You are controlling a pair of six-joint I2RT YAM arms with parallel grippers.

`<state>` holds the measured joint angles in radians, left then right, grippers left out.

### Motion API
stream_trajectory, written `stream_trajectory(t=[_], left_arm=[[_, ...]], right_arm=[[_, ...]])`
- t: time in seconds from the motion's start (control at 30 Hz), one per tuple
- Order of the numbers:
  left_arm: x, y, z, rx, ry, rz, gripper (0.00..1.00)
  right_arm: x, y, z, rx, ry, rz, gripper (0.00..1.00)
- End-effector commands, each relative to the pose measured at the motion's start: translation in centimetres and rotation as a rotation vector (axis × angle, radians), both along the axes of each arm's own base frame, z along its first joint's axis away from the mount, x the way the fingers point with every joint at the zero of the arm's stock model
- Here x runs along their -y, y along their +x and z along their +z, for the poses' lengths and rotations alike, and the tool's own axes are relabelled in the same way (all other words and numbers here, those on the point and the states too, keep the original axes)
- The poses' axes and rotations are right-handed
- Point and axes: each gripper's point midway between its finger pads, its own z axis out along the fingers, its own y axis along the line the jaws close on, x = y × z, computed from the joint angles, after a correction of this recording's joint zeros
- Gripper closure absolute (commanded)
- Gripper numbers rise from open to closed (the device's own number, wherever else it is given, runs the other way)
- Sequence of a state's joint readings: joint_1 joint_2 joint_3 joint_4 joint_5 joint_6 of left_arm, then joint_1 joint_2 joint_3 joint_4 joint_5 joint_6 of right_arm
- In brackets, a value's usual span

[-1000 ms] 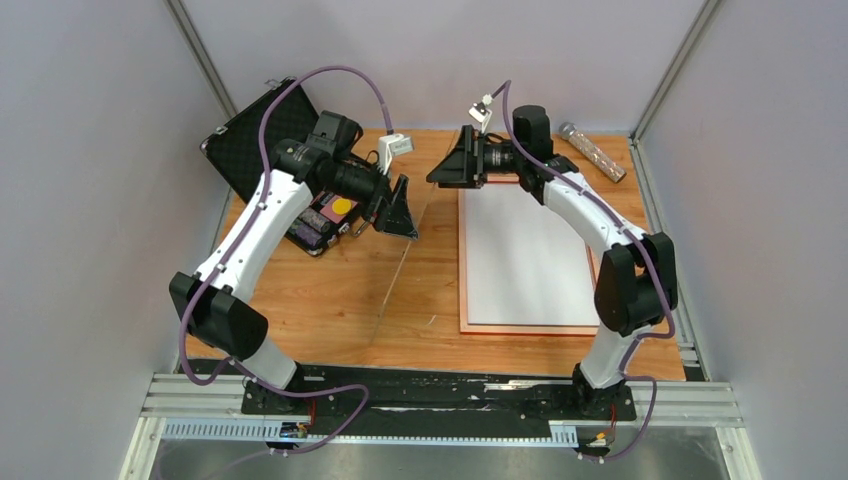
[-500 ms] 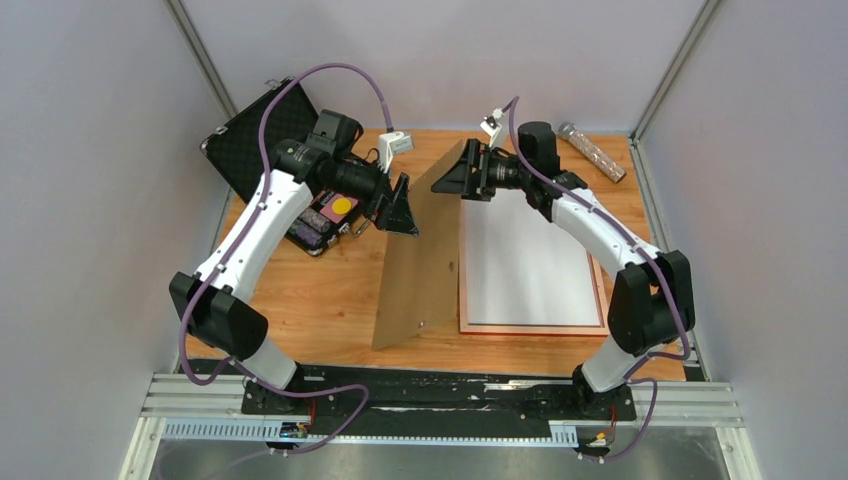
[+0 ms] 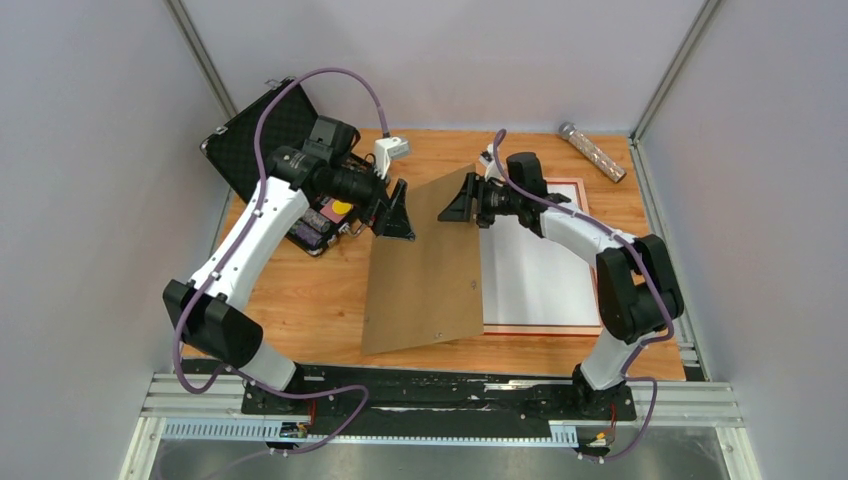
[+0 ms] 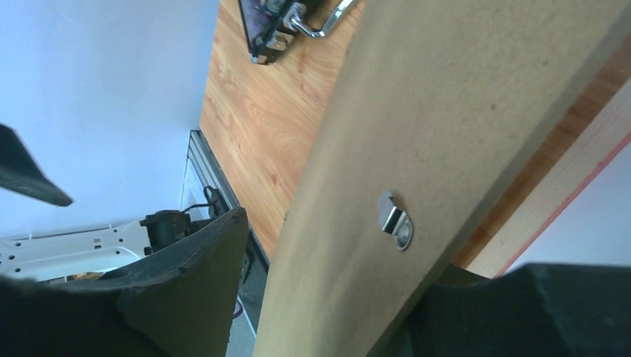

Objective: Put the photo into the frame

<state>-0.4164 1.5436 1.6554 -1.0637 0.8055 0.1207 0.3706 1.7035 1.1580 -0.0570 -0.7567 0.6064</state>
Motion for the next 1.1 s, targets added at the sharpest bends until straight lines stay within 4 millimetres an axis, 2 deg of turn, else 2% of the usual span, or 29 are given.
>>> stream_trajectory(t=[0.0, 0.23, 0.37, 0.47, 0.53, 0.57, 0.67, 0.83, 1.07], left_arm=[[-0.5, -0.5, 0.9, 0.071, -0.006, -0.002, 0.0], [-0.9, -0.8, 0.0, 0.078, 0.018, 0.002, 0.0], [-1.1, -0.7, -0.2, 0.081, 0.028, 0.004, 0.0], [-1.2, -0.5, -0.2, 0.089, 0.034, 0.012, 0.0], [-1.2, -0.3, -0.1, 0.096, 0.037, 0.019, 0.0], [-1.3, -0.2, -0.1, 0.098, 0.039, 0.023, 0.0], [-1.5, 0.1, -0.4, 0.104, 0.055, 0.036, 0.0], [-1.6, 0.6, -0.7, 0.11, 0.074, 0.049, 0.0], [-1.4, 1.5, -0.3, 0.122, 0.07, 0.065, 0.0]], right_arm=[[-1.0, 0.7, 0.0, 0.071, 0.022, 0.034, 0.46], [-0.4, 1.0, 0.1, 0.102, -0.003, 0.01, 0.58], [0.5, 1.2, 0.5, 0.12, -0.011, -0.017, 0.68], [1.0, 1.5, 0.5, 0.131, -0.018, -0.034, 0.81], [1.4, 1.6, 0.6, 0.136, -0.024, -0.05, 0.97], [1.7, 1.7, 0.8, 0.141, -0.024, -0.058, 1.0], [2.5, 1.7, 1.7, 0.164, -0.01, -0.073, 1.0], [4.5, 1.3, 4.6, 0.198, 0.063, -0.097, 1.0], [9.4, 1.1, 8.3, 0.236, 0.144, -0.207, 1.0]])
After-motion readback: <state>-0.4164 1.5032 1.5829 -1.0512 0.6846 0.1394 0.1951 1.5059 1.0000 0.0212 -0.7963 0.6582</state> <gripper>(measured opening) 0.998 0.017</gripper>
